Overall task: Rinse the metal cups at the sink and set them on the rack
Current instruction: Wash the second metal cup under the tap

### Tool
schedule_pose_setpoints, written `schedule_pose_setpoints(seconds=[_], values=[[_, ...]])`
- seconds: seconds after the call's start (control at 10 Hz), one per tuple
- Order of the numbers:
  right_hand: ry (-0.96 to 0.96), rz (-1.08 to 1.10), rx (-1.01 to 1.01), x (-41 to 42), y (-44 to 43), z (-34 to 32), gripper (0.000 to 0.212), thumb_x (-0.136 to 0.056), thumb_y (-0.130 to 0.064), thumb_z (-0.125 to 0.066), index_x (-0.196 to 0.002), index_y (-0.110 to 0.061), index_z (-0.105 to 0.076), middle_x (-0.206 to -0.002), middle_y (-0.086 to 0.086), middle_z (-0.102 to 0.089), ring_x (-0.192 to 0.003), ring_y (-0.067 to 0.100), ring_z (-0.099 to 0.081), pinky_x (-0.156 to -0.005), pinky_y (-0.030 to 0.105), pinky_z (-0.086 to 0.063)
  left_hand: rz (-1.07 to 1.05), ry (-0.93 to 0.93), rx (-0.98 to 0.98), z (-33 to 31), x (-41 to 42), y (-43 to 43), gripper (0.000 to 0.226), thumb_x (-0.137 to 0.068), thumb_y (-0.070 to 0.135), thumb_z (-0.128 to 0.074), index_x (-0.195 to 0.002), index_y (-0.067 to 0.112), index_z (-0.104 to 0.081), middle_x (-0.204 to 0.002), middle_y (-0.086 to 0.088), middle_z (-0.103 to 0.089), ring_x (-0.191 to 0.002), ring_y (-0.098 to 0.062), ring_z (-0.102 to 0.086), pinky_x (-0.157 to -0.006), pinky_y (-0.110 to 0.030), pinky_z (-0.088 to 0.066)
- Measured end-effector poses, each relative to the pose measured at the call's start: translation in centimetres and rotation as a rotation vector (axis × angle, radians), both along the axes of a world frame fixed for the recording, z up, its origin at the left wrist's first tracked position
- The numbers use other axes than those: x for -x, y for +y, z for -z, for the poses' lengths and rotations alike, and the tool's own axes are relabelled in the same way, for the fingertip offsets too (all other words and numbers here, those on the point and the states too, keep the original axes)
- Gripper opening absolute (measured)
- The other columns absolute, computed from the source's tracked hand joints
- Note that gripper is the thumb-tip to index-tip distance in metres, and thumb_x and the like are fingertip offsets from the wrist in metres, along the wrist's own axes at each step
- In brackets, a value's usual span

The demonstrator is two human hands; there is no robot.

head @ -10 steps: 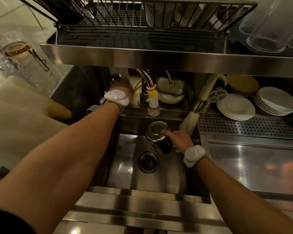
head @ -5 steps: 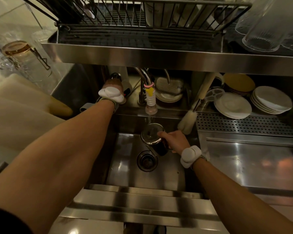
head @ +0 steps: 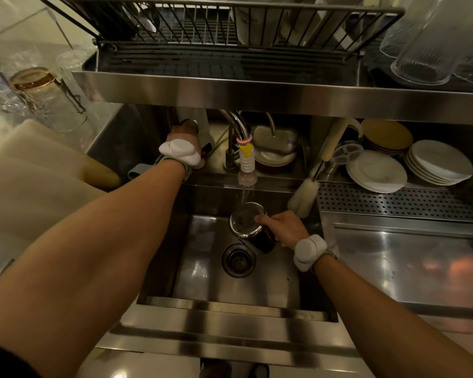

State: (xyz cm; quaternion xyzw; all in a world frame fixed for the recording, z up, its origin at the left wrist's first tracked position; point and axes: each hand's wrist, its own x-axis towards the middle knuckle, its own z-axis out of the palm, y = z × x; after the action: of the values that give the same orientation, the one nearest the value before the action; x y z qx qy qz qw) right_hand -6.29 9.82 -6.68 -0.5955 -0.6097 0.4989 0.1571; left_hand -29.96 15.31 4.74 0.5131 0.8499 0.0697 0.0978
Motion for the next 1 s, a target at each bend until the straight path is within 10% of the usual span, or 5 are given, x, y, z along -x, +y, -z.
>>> schedule_pose_setpoints(seconds=[1.0], values=[[0.013,0.011,0.026,-0.2,2.1,0.2,0.044,-0.084,-0.042,-0.065,-0.051,-0.013,-0.053,-0.052,0.003,-0.051,-0.049,0.012,-0.046,-0.054,0.023,-0.038,0.076,0.161,-0.051,0.9,-0.3,3.3,0.039,-0.097,0.017,-0.050,-0.131,-0.003,-0.048,-0.134,-0.026,-0.050,-0.124,-0.042,-0.050,-0.101,-0.047,-0.041]])
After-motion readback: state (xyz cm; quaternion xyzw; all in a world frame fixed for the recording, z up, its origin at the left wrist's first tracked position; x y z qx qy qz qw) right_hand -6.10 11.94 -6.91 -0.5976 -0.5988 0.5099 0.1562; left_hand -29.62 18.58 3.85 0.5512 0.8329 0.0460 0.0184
